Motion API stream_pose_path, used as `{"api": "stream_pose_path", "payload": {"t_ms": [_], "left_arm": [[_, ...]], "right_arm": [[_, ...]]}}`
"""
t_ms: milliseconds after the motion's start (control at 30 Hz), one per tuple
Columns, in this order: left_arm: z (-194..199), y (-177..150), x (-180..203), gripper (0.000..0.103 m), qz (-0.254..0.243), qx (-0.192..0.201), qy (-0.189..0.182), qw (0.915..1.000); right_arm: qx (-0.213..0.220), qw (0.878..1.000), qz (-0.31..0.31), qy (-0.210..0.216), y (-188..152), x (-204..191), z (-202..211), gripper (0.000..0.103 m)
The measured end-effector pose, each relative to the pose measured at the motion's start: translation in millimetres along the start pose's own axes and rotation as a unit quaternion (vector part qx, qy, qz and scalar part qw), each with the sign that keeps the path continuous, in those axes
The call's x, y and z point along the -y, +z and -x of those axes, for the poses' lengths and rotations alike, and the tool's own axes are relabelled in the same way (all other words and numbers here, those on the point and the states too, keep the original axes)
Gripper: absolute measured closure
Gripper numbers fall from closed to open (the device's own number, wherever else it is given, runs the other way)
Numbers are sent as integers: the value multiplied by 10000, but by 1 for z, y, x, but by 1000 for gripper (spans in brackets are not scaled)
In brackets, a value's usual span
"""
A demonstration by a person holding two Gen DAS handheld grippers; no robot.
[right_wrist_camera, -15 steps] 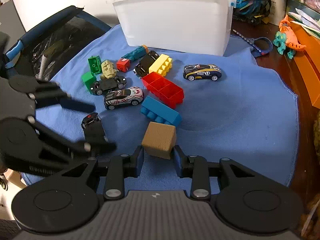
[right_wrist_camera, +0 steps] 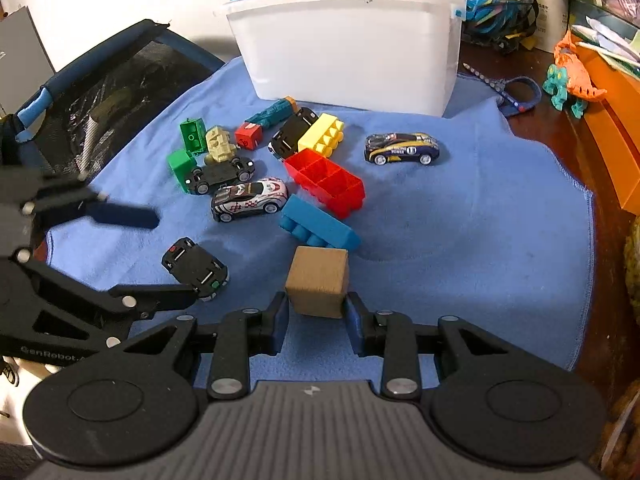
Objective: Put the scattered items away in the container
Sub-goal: 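Lift the black toy car with the left tool while the right tool lifts the tan wooden cube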
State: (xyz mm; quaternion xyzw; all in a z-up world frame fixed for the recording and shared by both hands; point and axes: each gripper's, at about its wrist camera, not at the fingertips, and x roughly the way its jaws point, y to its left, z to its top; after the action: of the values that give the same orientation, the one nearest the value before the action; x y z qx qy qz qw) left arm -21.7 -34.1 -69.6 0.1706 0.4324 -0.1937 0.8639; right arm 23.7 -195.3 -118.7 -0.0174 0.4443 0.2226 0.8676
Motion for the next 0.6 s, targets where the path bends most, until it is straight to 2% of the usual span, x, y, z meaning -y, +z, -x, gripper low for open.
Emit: {"api": "stream_pose_path", "payload": {"t_ms": [67, 133, 167, 233, 300, 333, 433, 500, 600], "left_arm": [[-13, 10, -1, 25, -747, -406, -448, 9954], [-23, 15, -2, 27, -1411, -628, -606, 9861], [-27, 19, -5, 27, -1669, -698, -730, 9808], [-34, 25, -10, 33, -1810, -791, -1098, 9741], [-38, 30, -13, 45, -1646, -872, -1358, 9731], [-38, 30, -12, 52, -1516, -854, -1349, 9755], [-31, 18, -6, 54, -1076, -624, -934, 9878], [-24, 5, -2, 54, -505, -430, -577, 9961], [-11, -13, -1, 54, 501, -266, -159, 9983]], "right_arm": [[17, 10000, 31, 12, 1, 2, 2, 69], [18, 10000, 32, 20, 2, 4, 3, 69], [19, 10000, 34, 25, 2, 5, 4, 69], [10, 10000, 55, 47, 1, 5, 4, 69], [-6, 10000, 58, 39, 0, 5, 4, 69], [5, 10000, 45, 32, 0, 5, 4, 69], [88, 9999, -57, 16, 1, 7, 6, 69], [118, 9999, -74, 12, 1, 6, 6, 69], [109, 9999, -14, 4, 0, 2, 5, 69]]}}
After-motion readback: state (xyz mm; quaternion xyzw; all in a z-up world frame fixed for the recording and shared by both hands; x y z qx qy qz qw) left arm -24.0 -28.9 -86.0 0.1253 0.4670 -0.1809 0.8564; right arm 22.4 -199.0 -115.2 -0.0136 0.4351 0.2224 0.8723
